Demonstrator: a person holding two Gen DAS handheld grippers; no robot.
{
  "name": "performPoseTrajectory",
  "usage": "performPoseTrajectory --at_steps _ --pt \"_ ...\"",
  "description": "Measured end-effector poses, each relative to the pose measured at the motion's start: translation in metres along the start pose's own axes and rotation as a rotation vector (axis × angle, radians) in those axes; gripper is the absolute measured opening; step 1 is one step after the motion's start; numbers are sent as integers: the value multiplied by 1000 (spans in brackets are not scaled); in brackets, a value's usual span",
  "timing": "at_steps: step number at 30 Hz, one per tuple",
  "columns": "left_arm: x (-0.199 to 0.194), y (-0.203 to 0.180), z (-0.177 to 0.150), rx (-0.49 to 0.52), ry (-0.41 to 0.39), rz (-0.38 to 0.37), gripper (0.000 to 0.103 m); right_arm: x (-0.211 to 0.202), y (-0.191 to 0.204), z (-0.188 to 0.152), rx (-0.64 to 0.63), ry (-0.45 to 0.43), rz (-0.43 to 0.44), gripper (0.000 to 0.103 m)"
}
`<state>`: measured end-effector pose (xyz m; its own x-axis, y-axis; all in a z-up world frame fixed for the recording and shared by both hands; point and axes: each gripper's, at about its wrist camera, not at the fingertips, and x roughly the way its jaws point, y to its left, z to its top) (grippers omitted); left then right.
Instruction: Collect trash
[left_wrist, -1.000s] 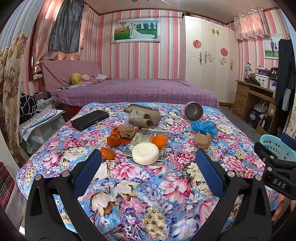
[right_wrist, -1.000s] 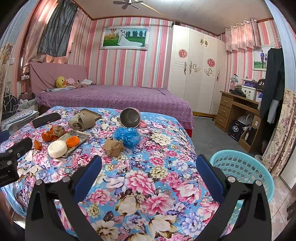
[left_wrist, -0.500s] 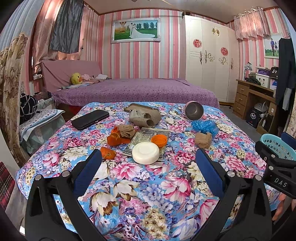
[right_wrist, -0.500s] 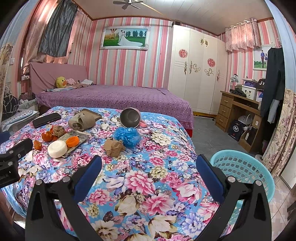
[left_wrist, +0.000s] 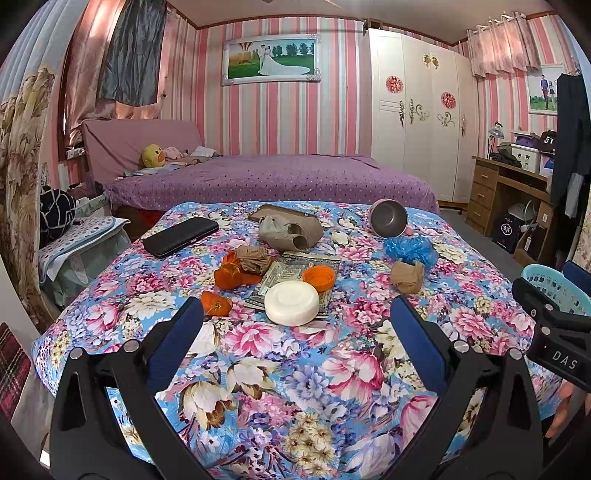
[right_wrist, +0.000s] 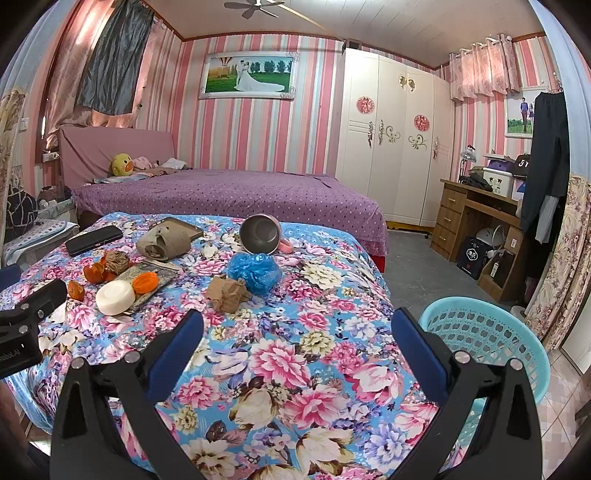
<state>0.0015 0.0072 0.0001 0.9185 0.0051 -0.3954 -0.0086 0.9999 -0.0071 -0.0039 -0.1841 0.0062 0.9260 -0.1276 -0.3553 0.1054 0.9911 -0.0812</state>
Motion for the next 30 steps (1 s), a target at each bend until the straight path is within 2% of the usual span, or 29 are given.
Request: performPoseTrajectory --at_steps 16,24,30 --pt "3 2 -3 4 -5 25 98 0 -6 6 28 -5 4 99" --pt "4 17 28 -15 -26 26 98 10 -20 28 88 19 26 99" --pt "16 40 53 -26 -15 24 98 21 -27 59 100 -7 -3 99"
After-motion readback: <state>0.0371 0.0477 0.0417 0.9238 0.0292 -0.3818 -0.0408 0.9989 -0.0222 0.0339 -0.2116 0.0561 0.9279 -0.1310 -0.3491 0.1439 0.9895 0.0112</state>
